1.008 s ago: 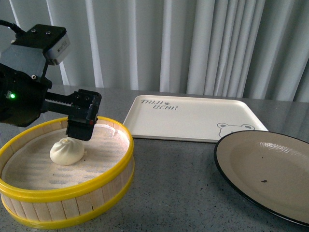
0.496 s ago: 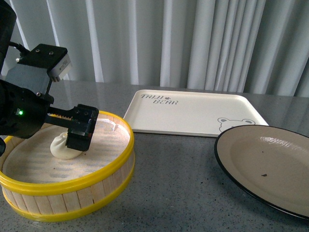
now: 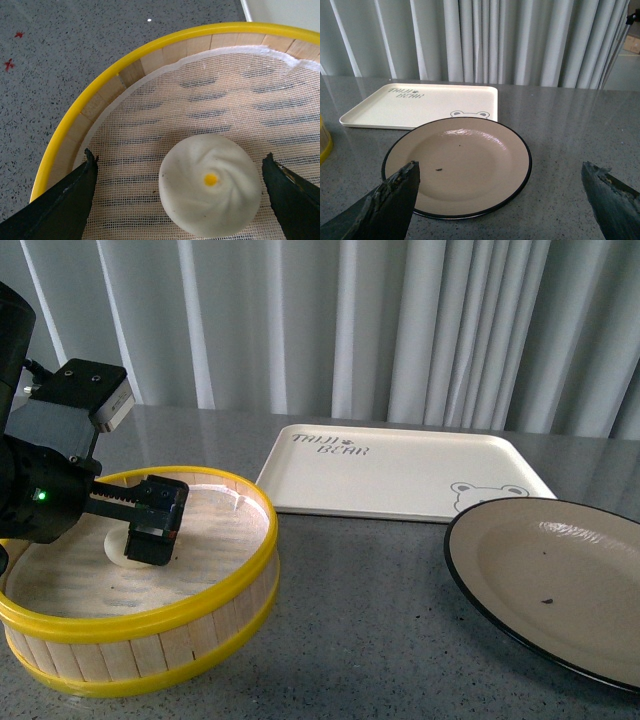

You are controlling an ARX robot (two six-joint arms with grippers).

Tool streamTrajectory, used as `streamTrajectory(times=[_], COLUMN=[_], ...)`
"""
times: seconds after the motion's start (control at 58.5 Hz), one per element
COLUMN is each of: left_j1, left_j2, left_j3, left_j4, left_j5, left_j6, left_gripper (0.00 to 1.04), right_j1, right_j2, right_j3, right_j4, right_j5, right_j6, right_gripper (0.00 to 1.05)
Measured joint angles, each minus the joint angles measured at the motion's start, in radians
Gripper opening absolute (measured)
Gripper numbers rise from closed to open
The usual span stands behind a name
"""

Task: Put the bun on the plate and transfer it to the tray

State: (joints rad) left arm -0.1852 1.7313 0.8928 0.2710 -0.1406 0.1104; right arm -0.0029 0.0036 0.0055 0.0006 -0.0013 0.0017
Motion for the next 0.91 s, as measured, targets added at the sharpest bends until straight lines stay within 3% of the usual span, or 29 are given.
streamTrajectory(times=[0.376, 0.906], left_j1=[0.013, 0.011], left_j2=[0.023, 0.005], left_j3=[0.0, -0.003], left_j4=[0.014, -0.009], left_j5=[0.001, 0.011], left_j6=[-0.003, -0.008], left_gripper=[0.97, 0.15], right_j1=[0.0, 0.0], right_j2=[0.0, 0.0], right_j3=[0.0, 0.0], right_j4=[0.0, 0.0], right_j5=[0.0, 0.0], right_j6=[0.0, 0.0], right_gripper=[0.96, 0.96])
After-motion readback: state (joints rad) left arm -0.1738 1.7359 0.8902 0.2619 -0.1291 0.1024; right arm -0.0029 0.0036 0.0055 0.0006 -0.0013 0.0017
